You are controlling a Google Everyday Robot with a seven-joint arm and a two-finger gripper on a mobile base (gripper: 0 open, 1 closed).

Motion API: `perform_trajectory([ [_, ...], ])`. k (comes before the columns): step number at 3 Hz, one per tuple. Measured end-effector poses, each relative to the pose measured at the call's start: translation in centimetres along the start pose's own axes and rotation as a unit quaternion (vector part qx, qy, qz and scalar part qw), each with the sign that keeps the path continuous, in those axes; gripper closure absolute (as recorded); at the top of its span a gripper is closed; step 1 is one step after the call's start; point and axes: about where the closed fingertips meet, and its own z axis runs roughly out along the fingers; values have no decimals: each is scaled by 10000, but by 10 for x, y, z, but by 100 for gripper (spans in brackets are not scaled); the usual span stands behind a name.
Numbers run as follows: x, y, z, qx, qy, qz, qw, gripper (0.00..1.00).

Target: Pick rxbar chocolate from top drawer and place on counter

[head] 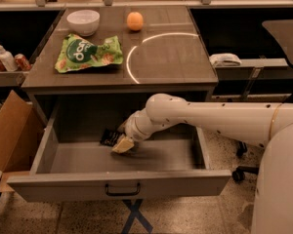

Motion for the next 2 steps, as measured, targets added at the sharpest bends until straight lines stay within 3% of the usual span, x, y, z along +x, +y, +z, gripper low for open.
perform_trajectory([
  [2,-2,5,-2,-51,-8,1,10000,96],
])
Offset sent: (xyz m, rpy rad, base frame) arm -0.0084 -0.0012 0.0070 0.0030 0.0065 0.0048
